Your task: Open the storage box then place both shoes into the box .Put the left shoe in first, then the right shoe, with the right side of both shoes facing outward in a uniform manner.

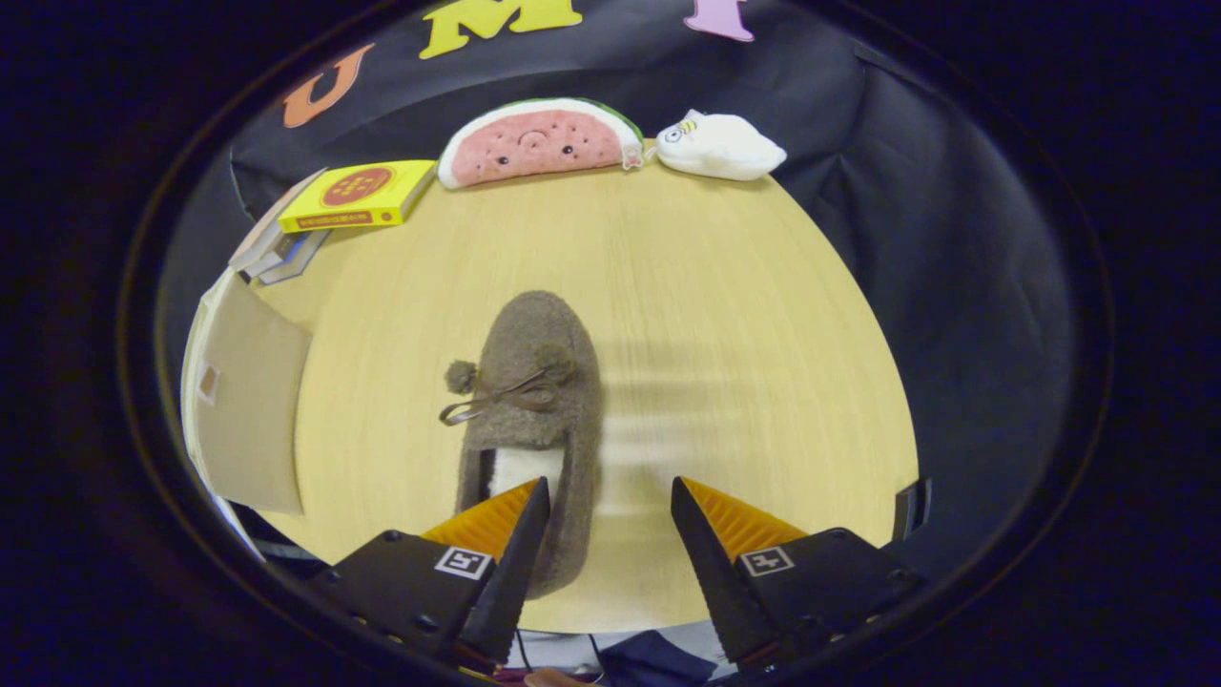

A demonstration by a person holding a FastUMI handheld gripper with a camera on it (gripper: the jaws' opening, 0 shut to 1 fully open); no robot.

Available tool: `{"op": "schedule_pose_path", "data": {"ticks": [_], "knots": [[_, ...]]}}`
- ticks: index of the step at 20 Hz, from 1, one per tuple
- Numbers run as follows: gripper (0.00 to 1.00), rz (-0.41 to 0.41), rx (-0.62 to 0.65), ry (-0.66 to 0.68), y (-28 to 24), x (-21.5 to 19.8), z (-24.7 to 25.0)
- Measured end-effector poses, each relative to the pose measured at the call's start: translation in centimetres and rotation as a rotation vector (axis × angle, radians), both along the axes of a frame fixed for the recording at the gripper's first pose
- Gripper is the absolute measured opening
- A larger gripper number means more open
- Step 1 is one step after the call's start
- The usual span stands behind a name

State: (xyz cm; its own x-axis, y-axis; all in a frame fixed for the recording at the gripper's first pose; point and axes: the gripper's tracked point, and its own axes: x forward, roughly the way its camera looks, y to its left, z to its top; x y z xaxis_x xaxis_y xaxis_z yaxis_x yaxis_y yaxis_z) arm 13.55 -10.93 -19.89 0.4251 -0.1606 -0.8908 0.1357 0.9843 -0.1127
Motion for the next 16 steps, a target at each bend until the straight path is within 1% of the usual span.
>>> {"op": "schedule_pose_path", "data": {"ticks": [3, 5, 6, 7, 8, 10, 11, 16], "knots": [[0.47, 0.009, 0.065, 0.068, 1.4, 0.0, -1.4], [0.27, 0.017, 0.081, 0.097, 2.1, 0.1, -1.9], [0.2, 0.023, 0.068, 0.103, 2.1, 0.2, -2.1], [0.16, 0.039, 0.058, 0.108, 2.2, 0.2, -2.3], [0.16, 0.06, 0.05, 0.117, 2.3, 0.2, -2.5], [0.16, 0.042, 0.072, 0.134, 2.0, -0.1, -3.0], [0.01, 0.004, 0.105, 0.116, 1.7, -0.1, -2.3], [0.01, -0.052, 0.165, 0.127, 2.1, 0.0, -2.8]]}}
